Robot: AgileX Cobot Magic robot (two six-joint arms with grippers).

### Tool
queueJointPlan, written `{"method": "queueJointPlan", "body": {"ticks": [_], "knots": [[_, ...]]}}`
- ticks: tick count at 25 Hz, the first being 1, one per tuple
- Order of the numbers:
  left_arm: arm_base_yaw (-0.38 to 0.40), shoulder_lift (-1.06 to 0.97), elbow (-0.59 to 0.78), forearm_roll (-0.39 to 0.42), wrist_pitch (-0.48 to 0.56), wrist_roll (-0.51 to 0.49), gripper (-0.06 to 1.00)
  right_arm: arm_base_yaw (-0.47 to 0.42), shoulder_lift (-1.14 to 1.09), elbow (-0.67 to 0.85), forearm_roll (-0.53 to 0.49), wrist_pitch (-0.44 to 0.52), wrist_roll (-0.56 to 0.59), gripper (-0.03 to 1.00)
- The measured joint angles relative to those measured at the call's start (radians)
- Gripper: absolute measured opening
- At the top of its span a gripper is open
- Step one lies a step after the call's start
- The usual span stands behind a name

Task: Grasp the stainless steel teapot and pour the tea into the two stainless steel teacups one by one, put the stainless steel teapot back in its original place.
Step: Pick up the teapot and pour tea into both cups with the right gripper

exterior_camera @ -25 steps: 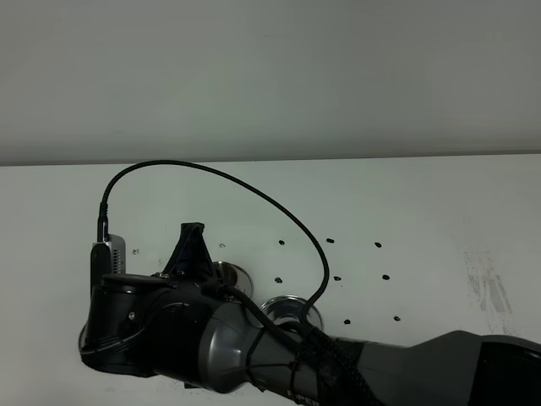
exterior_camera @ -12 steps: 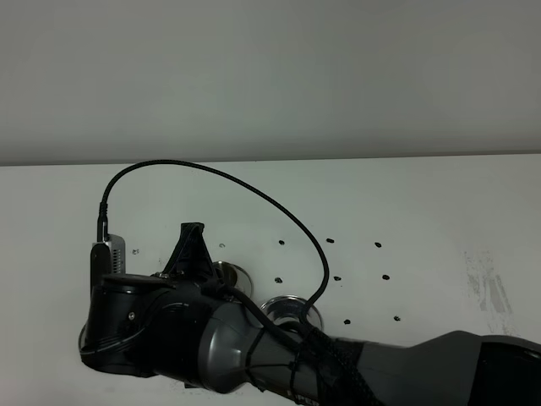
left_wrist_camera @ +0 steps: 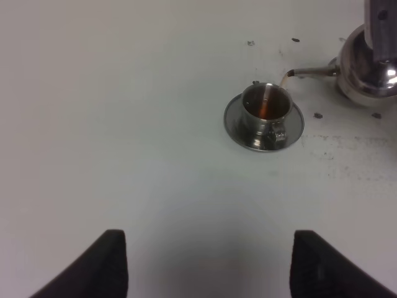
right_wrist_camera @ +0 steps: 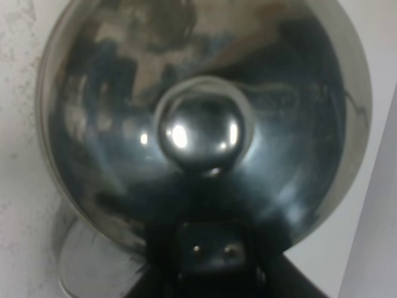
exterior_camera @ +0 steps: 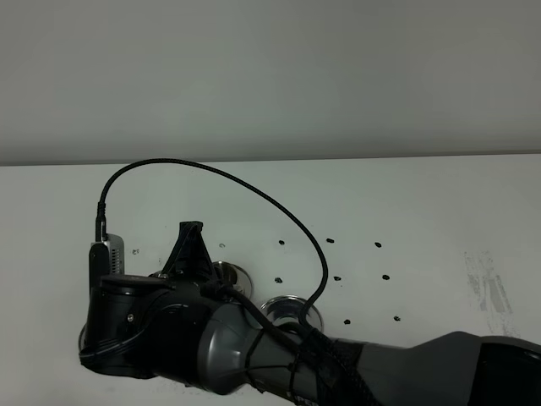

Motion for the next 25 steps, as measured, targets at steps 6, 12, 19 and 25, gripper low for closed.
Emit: {"method": "queueJointPlan", "body": {"ticks": [6, 12, 19, 25], "knots": [[0.0, 0.0, 0.0, 0.0, 0.0, 0.0, 0.61, 0.002, 0.0, 0.0, -0.005, 0.0, 0.0, 0.21], [0.0, 0.0, 0.0, 0.0, 0.0, -0.001, 0.61, 0.005, 0.009, 0.0, -0.016, 0.0, 0.0, 0.21], [0.0, 0.0, 0.0, 0.0, 0.0, -0.001, 0.61, 0.007, 0.009, 0.0, -0.02, -0.001, 0.0, 0.21], [0.0, 0.0, 0.0, 0.0, 0.0, -0.001, 0.61, 0.007, 0.009, 0.0, -0.022, -0.002, 0.0, 0.21]]}}
